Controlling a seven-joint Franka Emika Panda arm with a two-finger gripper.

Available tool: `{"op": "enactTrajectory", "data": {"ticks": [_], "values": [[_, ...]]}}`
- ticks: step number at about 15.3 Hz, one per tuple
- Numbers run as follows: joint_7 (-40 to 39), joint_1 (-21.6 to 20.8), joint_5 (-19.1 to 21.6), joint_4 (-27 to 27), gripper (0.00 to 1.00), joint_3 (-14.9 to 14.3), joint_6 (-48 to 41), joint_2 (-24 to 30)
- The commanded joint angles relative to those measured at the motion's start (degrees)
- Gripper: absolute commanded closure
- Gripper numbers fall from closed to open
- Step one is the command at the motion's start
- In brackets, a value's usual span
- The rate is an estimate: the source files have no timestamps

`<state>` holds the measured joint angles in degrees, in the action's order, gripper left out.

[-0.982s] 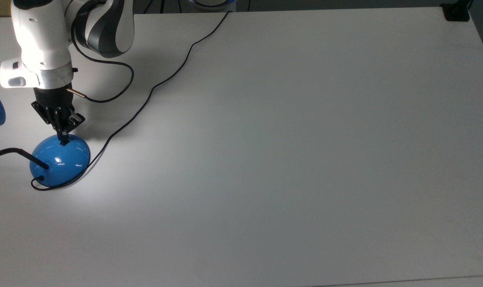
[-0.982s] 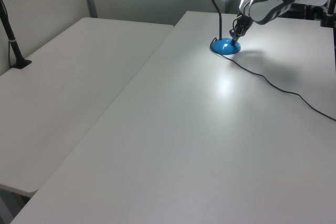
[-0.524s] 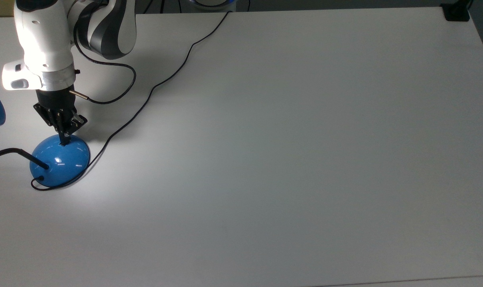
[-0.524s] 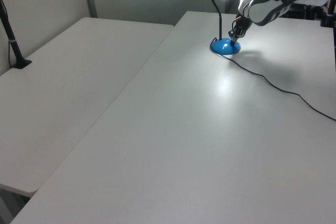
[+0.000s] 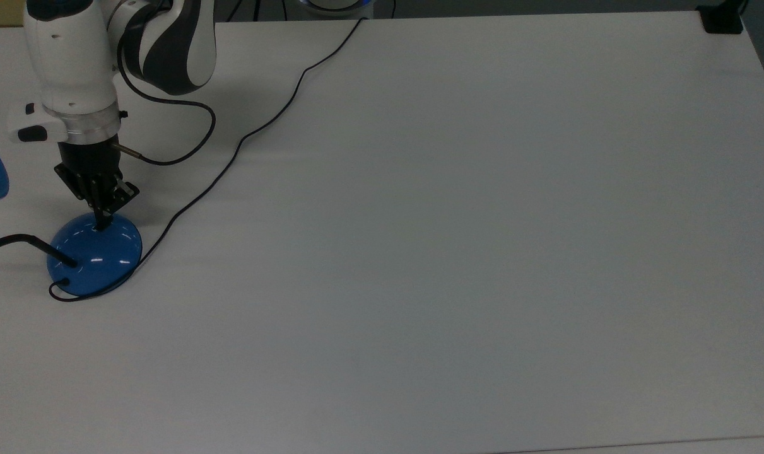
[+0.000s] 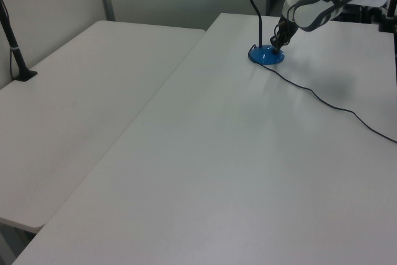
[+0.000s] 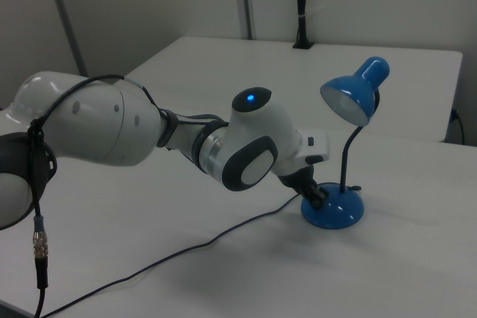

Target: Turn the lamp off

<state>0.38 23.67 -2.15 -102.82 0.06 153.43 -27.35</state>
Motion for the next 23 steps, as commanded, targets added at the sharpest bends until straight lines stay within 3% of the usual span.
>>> {"op": "enactTrajectory", "data": {"ticks": [1,7,11,15,19,21,23], "values": [[-0.73,0.14,-0.05,-1.33,1.0,0.02,-0.5,-0.86],[-0.81,0.41,-0.05,-1.15,1.0,0.02,-8.22,0.8],[-0.82,0.76,-0.05,-0.89,1.0,0.37,-16.12,5.36],[-0.9,-0.29,-0.14,-0.36,1.0,4.06,-27.98,12.39],[-0.82,-7.57,-1.88,0.51,1.0,4.51,-37.13,17.41],[-0.55,-12.14,-4.43,3.66,1.0,4.51,-43.97,18.38],[-0.81,-15.66,-4.53,8.4,1.0,4.59,-51.88,18.56]]}}
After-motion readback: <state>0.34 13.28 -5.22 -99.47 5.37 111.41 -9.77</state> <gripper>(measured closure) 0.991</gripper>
